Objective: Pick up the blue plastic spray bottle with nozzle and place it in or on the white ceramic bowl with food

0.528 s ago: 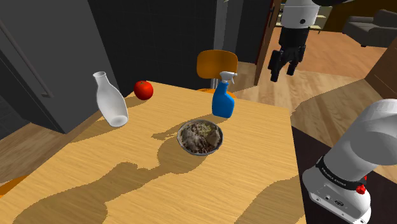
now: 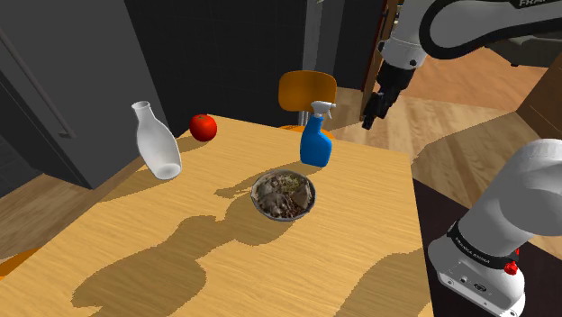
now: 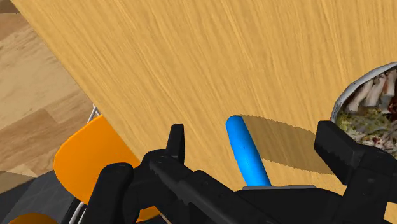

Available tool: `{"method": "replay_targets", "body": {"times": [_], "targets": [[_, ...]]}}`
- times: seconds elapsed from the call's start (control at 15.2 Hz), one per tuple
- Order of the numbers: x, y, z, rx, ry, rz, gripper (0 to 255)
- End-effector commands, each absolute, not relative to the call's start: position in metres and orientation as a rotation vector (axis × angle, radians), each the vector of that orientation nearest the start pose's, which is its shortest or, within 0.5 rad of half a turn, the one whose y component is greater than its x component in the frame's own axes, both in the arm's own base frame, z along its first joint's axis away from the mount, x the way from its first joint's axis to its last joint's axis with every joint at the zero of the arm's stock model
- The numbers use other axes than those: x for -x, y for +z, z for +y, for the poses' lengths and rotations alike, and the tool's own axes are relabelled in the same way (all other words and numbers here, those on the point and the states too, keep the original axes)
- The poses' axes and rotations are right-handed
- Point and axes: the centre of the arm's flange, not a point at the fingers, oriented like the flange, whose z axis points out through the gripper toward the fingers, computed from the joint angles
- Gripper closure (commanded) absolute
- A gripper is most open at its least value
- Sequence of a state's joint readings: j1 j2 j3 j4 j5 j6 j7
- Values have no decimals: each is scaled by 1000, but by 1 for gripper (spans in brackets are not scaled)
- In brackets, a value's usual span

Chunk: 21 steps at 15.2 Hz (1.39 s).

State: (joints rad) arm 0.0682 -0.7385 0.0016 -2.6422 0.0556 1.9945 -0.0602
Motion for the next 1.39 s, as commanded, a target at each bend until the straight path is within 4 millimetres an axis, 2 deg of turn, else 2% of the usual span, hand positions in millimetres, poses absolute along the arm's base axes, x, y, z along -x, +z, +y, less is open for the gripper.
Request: {"method": "replay_targets", "body": {"times": [0.0,0.53,1.06,1.32], "targets": [[-344,457,26,3052,-260,-297,0],[-393,392,40,2845,-660,-766,0],[-411,354,50,2836,-674,-783,0],[-411,354,50,2836,-674,-783,0]]}}
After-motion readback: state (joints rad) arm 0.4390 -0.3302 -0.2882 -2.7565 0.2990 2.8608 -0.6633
